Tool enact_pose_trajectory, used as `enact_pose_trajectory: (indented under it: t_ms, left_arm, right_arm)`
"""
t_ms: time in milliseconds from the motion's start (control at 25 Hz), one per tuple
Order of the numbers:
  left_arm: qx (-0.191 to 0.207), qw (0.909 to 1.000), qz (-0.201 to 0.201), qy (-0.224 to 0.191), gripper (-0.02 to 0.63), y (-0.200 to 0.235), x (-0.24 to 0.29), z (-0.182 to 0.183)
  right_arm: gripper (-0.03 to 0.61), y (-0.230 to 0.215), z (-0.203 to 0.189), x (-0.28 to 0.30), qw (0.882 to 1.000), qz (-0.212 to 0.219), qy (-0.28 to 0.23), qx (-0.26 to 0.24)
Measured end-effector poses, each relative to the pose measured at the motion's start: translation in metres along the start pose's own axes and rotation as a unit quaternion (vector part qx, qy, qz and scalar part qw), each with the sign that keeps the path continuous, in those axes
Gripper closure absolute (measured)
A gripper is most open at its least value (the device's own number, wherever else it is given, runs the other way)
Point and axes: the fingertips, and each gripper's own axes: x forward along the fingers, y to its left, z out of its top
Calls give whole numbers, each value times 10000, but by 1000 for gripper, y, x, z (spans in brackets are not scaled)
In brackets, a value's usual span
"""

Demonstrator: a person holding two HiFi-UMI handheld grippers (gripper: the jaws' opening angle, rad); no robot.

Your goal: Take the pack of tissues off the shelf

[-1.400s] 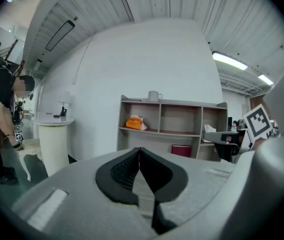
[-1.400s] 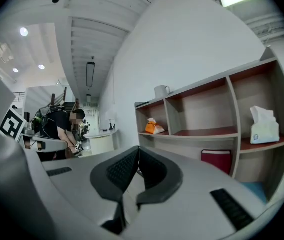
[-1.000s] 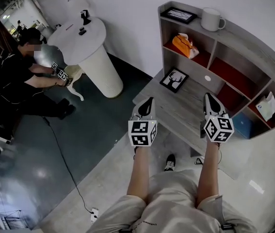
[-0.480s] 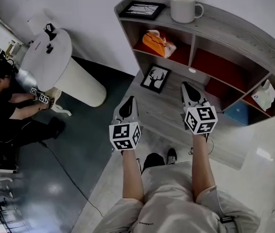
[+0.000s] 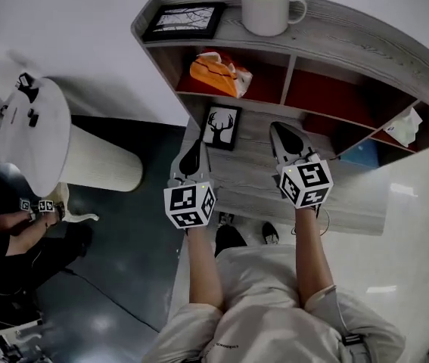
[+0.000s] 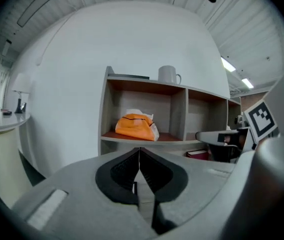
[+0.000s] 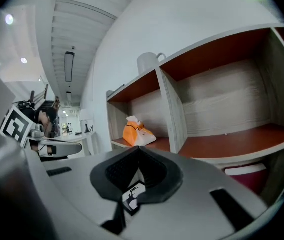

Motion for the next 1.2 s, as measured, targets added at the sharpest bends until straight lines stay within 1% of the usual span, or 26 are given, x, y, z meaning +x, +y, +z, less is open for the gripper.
enact_pose_trajectory:
  t_ms: [160, 320, 480, 600, 640, 760, 800, 840, 880, 1000, 1200]
  left_arm:
    - [89, 9989, -464, 68, 603, 16, 38, 14]
    - [403, 9940, -1001, 169, 603, 17, 69, 21]
    - [570, 9880, -1436, 52, 603, 20, 91, 35]
    - [645, 9840, -1663, -26, 604, 25, 103, 40]
    - [742, 9821, -1733, -28, 603, 26, 107, 41]
    - [1260, 9741, -1873, 107, 603, 34, 121, 37]
    - [1332, 9726, -1901, 140, 603, 38, 126, 37]
    - [1312, 9722, -1937, 139, 603, 42, 130, 39]
    - [1246, 9721, -1986, 116, 603, 44, 134, 42]
    - [1143, 9702, -2136, 58, 604, 42, 143, 46]
    - [1069, 9641, -2429, -26, 603, 31, 150, 48]
  right_arm:
    - [563, 2, 3, 16, 9990, -435, 62, 15]
    - [561, 2, 11, 28, 9965, -832, 17, -61]
    - [561, 1, 20, 40, 9926, -1198, -174, -68]
    - [561, 1, 22, 52, 9906, -1349, -218, -115]
    - [561, 1, 24, 57, 9898, -1398, -241, -122]
    - [555, -4, 40, 67, 9857, -1618, -478, -22]
    - [549, -5, 47, 69, 9845, -1652, -582, 37]
    - [526, -6, 54, 73, 9841, -1652, -646, 67]
    - [489, -6, 59, 78, 9842, -1640, -661, 49]
    - [475, -3, 64, 91, 9851, -1614, -582, -83]
    - [461, 3, 61, 108, 9859, -1568, -496, -316]
